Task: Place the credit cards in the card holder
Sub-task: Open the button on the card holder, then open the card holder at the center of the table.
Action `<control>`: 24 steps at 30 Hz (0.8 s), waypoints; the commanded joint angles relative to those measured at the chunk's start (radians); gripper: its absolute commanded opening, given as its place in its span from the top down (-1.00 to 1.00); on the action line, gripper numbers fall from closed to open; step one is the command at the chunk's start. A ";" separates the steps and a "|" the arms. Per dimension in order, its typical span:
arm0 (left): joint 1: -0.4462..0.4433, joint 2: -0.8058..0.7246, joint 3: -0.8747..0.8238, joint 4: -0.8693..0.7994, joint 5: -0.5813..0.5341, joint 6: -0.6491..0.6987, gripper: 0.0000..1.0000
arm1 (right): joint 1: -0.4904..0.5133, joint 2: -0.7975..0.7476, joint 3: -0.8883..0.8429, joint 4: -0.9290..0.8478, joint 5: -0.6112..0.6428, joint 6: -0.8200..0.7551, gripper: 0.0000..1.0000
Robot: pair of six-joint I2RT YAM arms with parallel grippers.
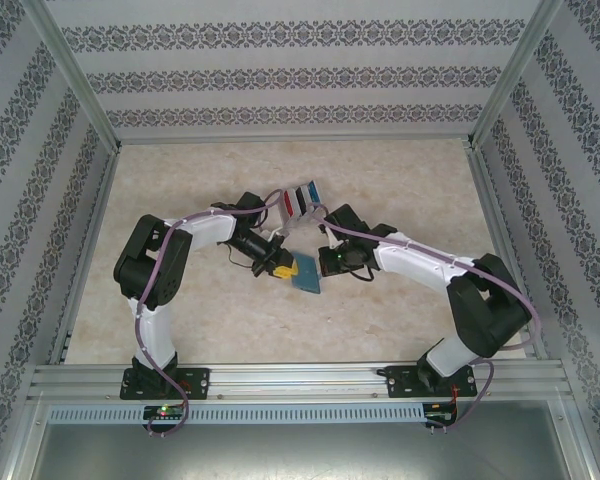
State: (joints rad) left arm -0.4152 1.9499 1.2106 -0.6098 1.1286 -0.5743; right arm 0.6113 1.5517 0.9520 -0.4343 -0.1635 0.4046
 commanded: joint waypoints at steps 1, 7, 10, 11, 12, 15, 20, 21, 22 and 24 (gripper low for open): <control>-0.009 0.011 -0.005 -0.039 -0.039 0.071 0.82 | -0.033 -0.058 -0.037 -0.017 -0.058 -0.032 1.00; -0.009 0.004 -0.078 0.064 -0.063 0.048 -0.47 | -0.086 -0.148 -0.095 0.004 -0.229 -0.068 1.00; -0.008 -0.009 -0.074 0.078 -0.067 0.043 -0.52 | -0.087 -0.190 -0.106 -0.012 -0.318 -0.062 1.00; -0.008 -0.011 -0.071 0.089 -0.062 0.039 -0.53 | -0.083 -0.211 -0.119 -0.001 -0.334 -0.054 1.00; -0.009 -0.013 -0.068 0.101 -0.058 0.033 -0.54 | -0.078 -0.227 -0.128 0.006 -0.337 -0.049 1.00; -0.011 -0.016 -0.060 0.133 -0.060 0.019 -0.58 | -0.084 -0.245 -0.138 0.041 -0.354 -0.040 1.00; -0.011 -0.027 -0.050 0.170 -0.102 0.002 -0.62 | -0.082 -0.198 -0.114 0.109 -0.440 -0.028 1.00; -0.011 -0.028 -0.051 0.182 -0.099 -0.003 -0.62 | -0.077 -0.192 -0.106 0.114 -0.446 -0.029 1.00; -0.010 -0.029 -0.052 0.186 -0.096 -0.004 -0.62 | -0.073 -0.187 -0.099 0.120 -0.454 -0.029 1.00; -0.010 -0.030 -0.050 0.180 -0.086 0.008 -0.62 | -0.066 -0.180 -0.084 0.134 -0.462 -0.029 1.00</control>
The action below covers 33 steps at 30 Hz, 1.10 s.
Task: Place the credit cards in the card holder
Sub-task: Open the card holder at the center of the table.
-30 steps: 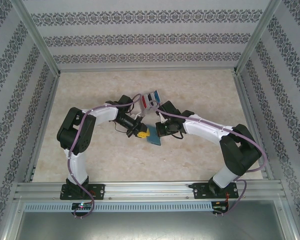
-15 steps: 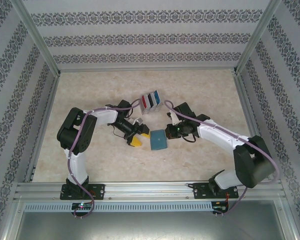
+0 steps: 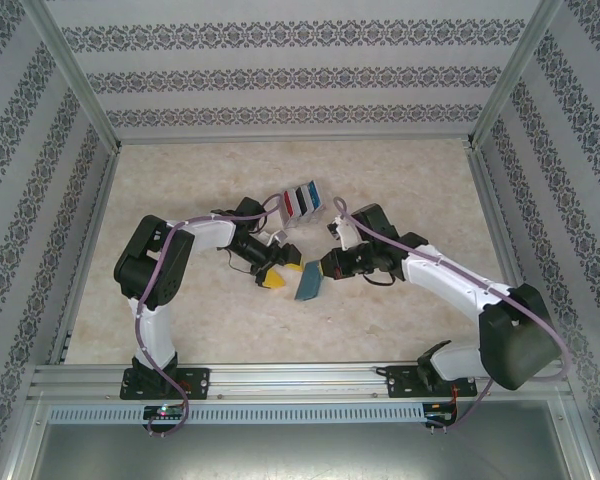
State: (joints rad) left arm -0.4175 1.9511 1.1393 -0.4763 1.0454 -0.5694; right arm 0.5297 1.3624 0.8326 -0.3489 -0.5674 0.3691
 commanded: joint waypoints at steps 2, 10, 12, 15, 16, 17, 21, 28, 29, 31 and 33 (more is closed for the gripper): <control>-0.009 -0.036 0.023 0.028 -0.001 0.022 -0.63 | 0.024 0.016 0.055 0.052 -0.052 0.007 1.00; 0.004 -0.044 0.035 0.036 -0.007 0.045 -0.77 | 0.029 0.080 0.133 0.055 -0.099 -0.018 1.00; 0.008 -0.030 0.038 0.033 -0.007 0.047 -0.76 | 0.030 0.094 0.142 0.050 -0.100 -0.021 1.00; 0.008 -0.012 0.044 0.015 -0.017 0.059 -0.66 | 0.027 0.103 0.144 0.044 -0.098 -0.024 1.00; 0.008 -0.009 0.044 0.013 -0.017 0.062 -0.58 | 0.024 0.104 0.140 0.043 -0.094 -0.024 1.00; 0.008 -0.009 0.044 0.012 -0.018 0.064 -0.52 | 0.020 0.103 0.134 0.042 -0.091 -0.022 1.00; 0.010 -0.013 0.037 -0.003 -0.037 0.076 -0.36 | -0.012 0.081 0.080 0.058 -0.072 0.001 1.00; 0.013 -0.018 0.043 -0.038 -0.081 0.095 -0.41 | -0.091 0.028 -0.045 0.088 -0.055 0.038 1.00; 0.014 -0.021 0.044 -0.040 -0.089 0.097 -0.44 | -0.099 0.024 -0.062 0.087 -0.052 0.039 1.00; 0.014 -0.024 0.044 -0.040 -0.097 0.094 -0.45 | -0.113 0.020 -0.087 0.090 -0.051 0.042 1.00; 0.014 -0.021 0.045 -0.039 -0.100 0.090 -0.41 | -0.120 0.018 -0.100 0.096 -0.052 0.045 1.00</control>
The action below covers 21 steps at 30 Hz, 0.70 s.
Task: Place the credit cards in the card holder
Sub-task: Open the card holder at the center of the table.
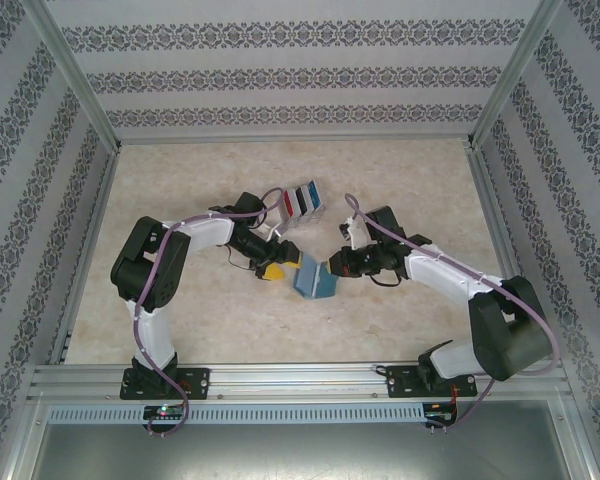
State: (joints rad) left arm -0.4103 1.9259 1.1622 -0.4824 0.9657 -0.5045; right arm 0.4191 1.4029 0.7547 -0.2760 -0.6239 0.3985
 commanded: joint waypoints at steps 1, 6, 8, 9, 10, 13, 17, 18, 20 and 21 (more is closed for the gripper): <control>0.007 0.011 0.023 -0.036 -0.018 0.027 -0.36 | -0.009 -0.022 -0.027 0.028 0.003 0.015 1.00; 0.006 0.049 0.057 -0.051 -0.010 0.033 -0.11 | -0.009 -0.017 -0.018 0.041 -0.003 0.020 1.00; 0.005 0.062 0.072 -0.063 -0.014 0.041 0.04 | -0.009 -0.012 -0.006 0.036 -0.003 0.015 1.00; 0.006 0.067 0.078 -0.067 -0.016 0.045 0.11 | -0.009 -0.009 -0.002 0.033 -0.003 0.014 1.00; 0.006 0.071 0.081 -0.072 -0.017 0.051 0.21 | -0.009 -0.006 0.002 0.031 -0.002 0.010 1.00; 0.006 0.073 0.080 -0.078 -0.019 0.056 0.61 | -0.011 0.004 0.006 0.012 0.021 0.004 1.00; 0.007 0.060 0.079 -0.083 -0.023 0.059 0.99 | -0.014 0.011 0.002 -0.029 0.096 -0.004 0.59; 0.006 0.056 0.079 -0.083 -0.024 0.057 1.00 | -0.014 0.001 -0.002 -0.027 0.101 -0.004 0.53; 0.008 0.049 0.079 -0.083 -0.030 0.044 1.00 | -0.013 -0.037 -0.003 -0.037 0.131 -0.008 0.37; 0.007 0.045 0.080 -0.084 -0.038 0.039 1.00 | -0.013 -0.064 -0.001 -0.049 0.146 -0.013 0.32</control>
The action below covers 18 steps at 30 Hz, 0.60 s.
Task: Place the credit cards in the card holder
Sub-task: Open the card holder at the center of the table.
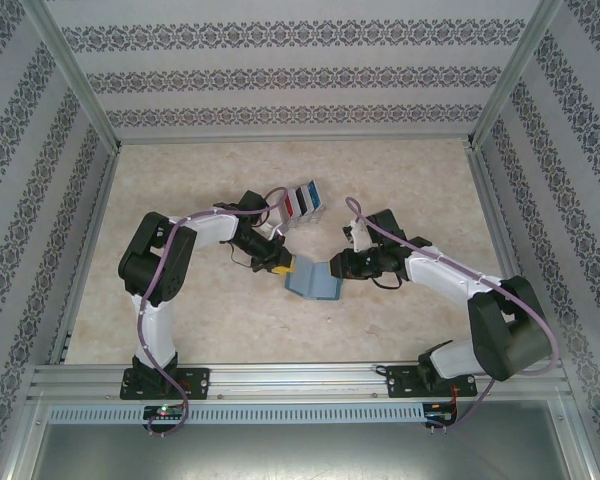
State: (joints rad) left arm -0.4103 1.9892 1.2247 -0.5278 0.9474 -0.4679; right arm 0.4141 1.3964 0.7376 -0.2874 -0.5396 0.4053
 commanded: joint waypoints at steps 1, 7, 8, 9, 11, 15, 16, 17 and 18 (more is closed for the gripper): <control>0.008 -0.026 0.020 -0.042 -0.028 -0.003 1.00 | -0.008 -0.081 0.022 -0.054 0.079 -0.026 0.26; 0.016 -0.061 0.034 0.001 -0.024 -0.061 1.00 | 0.062 -0.113 0.108 -0.070 0.066 -0.111 -0.07; 0.018 -0.075 0.025 0.039 -0.037 -0.089 1.00 | 0.083 -0.078 0.142 -0.066 0.050 -0.113 -0.09; 0.023 -0.089 0.010 0.094 -0.044 -0.130 1.00 | 0.098 -0.040 0.167 -0.048 0.018 -0.100 -0.09; 0.028 -0.117 -0.018 0.200 -0.038 -0.204 1.00 | 0.127 0.012 0.193 -0.004 -0.019 -0.069 -0.09; 0.028 -0.116 -0.027 0.238 0.001 -0.234 1.00 | 0.166 0.118 0.215 0.038 -0.071 -0.053 -0.20; 0.028 -0.111 -0.038 0.258 0.015 -0.244 1.00 | 0.161 0.146 0.215 0.051 -0.093 -0.049 -0.21; 0.028 -0.106 -0.050 0.285 0.033 -0.260 1.00 | 0.152 0.178 0.214 0.071 -0.115 -0.034 -0.22; 0.028 -0.102 -0.057 0.297 0.046 -0.270 1.00 | 0.143 0.205 0.214 0.093 -0.137 -0.020 -0.24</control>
State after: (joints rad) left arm -0.3897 1.8923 1.2015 -0.3210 0.9371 -0.6712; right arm 0.5728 1.5398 0.9363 -0.2432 -0.5980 0.3538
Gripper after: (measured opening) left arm 0.055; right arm 0.617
